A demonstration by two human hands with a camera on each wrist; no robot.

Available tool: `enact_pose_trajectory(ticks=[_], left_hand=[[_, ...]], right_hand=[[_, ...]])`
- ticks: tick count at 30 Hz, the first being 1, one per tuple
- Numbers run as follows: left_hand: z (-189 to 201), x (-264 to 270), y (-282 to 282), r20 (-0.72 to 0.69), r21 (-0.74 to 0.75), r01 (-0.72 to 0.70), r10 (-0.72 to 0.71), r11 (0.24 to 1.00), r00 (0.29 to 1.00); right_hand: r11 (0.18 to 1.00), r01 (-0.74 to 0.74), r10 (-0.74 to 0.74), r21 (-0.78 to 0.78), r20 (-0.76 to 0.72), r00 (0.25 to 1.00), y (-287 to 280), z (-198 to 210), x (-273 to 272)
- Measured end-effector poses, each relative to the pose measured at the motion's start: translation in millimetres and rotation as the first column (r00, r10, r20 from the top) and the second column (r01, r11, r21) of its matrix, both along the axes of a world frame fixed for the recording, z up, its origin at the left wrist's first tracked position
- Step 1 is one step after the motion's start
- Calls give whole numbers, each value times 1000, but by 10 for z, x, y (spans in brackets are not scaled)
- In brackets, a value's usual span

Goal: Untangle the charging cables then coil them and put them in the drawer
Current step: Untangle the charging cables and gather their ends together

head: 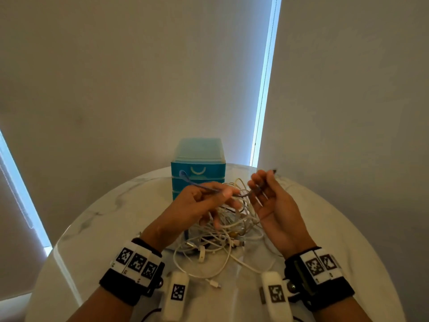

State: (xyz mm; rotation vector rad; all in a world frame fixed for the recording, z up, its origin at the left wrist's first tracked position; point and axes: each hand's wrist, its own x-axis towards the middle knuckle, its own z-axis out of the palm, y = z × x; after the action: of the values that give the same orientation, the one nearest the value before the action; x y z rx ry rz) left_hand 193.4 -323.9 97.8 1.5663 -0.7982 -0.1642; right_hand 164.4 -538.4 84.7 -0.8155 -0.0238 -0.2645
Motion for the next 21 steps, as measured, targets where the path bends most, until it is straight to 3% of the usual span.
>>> enact_pose_trajectory(ticks=[3,5,8,10,12,14,17,19,21], left_hand=[[-48,240,125,-333,-294,-175,70,940,940],[-54,399,253,-495,-392,-299,75,870,866],[-106,526,384,-545,-438,-347,62,829,836],[-137,523,381,-444,-280,-394,246,876,862],[-167,512,373,-231,-53,-436,413,899,881],[-211,542,374,-63,175,-350,365,920,929],[-312,614,372,120,405,-306,281,862,952],[-344,650,386,158,456,-323,281,829,946],[-339,629,382,86,548,-220,208,807,974]], right_hand=[[981,-39,25,190,75,997,-171,73,-10],[976,-46,26,211,95,995,-288,78,-13],[995,-30,20,95,103,994,-355,64,-15],[997,-53,47,51,108,993,-326,70,-25],[992,-100,89,82,131,987,-303,92,-51],[980,-140,114,142,178,977,-318,114,-71],[966,-164,113,199,246,963,-345,108,-75],[964,-165,108,210,261,959,-321,85,-68],[965,-150,89,215,267,960,-294,68,-57]])
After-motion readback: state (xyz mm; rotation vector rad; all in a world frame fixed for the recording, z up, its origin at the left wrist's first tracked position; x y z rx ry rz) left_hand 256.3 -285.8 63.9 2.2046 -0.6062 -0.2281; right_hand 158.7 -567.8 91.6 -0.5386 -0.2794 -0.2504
